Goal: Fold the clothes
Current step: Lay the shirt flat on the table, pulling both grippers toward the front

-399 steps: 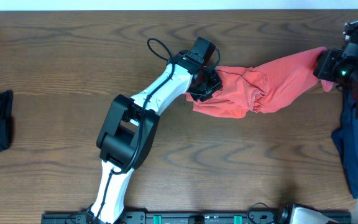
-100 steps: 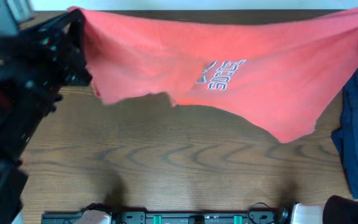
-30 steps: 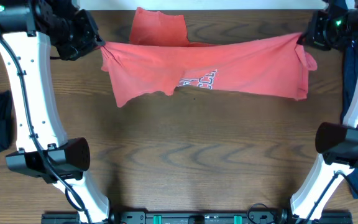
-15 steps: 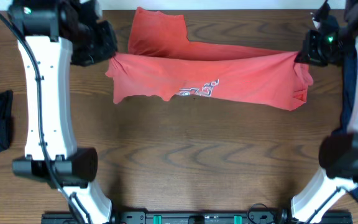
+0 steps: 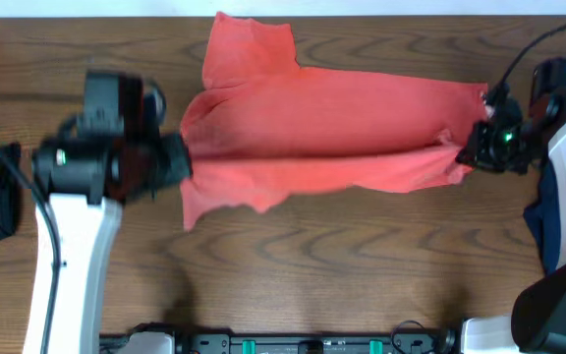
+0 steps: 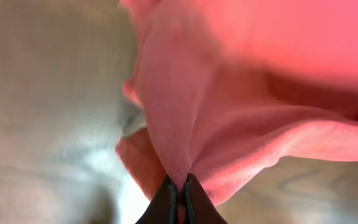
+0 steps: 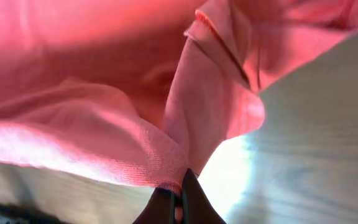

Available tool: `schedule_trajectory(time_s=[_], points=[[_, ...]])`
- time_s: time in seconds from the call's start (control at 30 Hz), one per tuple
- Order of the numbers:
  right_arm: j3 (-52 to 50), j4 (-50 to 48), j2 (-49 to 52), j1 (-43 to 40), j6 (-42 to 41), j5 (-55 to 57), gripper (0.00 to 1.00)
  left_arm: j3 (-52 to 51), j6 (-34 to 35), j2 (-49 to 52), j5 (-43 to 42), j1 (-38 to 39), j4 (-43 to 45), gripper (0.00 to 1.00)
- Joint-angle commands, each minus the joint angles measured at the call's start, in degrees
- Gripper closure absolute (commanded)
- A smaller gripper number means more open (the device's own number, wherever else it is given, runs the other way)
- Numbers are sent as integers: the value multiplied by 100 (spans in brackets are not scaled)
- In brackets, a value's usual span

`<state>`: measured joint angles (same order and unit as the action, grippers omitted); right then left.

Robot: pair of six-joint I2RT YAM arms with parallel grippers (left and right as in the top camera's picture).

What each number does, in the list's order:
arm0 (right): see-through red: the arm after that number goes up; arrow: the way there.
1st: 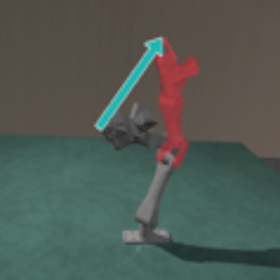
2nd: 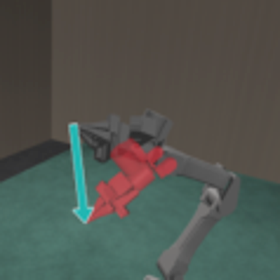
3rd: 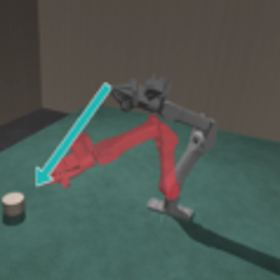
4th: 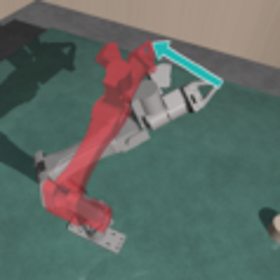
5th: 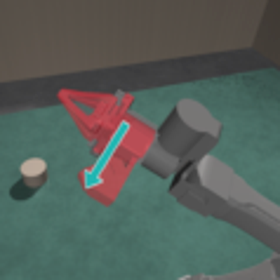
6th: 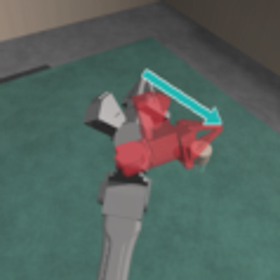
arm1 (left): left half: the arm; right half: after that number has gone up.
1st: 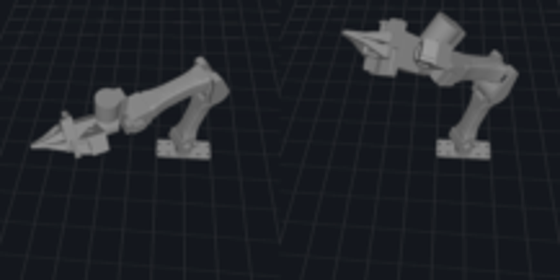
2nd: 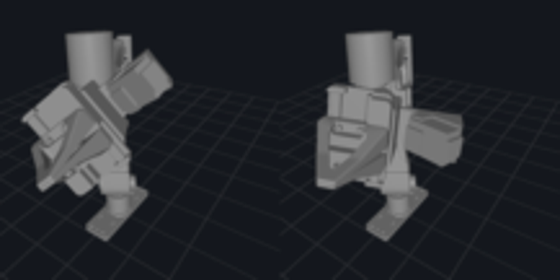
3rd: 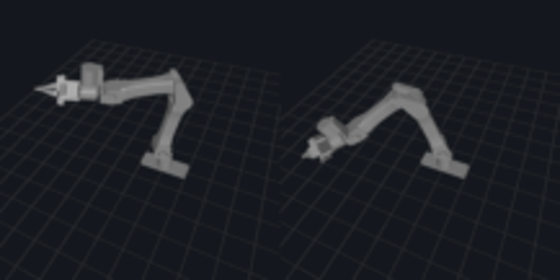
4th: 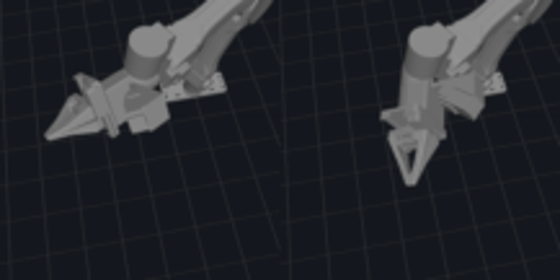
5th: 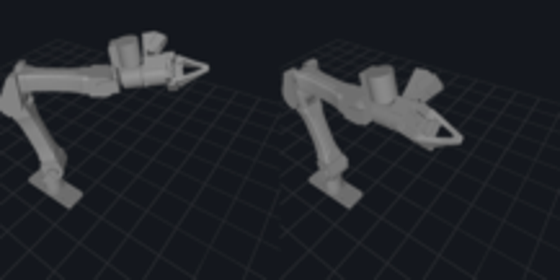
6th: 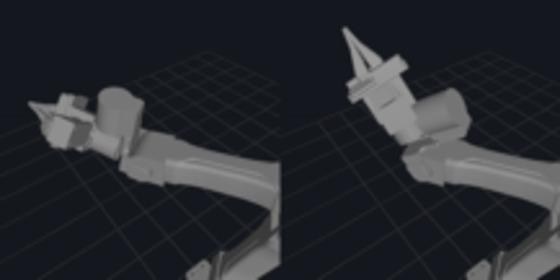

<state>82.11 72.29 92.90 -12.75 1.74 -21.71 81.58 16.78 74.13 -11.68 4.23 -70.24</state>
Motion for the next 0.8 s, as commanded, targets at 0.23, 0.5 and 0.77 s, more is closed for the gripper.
schedule_trajectory(time_s=[0.23, 0.5, 0.77], points=[[-546, 133, -247, -15, -42, -57, 99, -1784, 175, -175, -286, -20, 28, 94], [-1268, 214, -249, 11, -136, -63, 99, -1880, 175, -243, -262, -20, 260, 94], [-2385, -166, -251, 2, -516, -70, 99, -1880, 175, -245, -262, -20, 308, 94]])
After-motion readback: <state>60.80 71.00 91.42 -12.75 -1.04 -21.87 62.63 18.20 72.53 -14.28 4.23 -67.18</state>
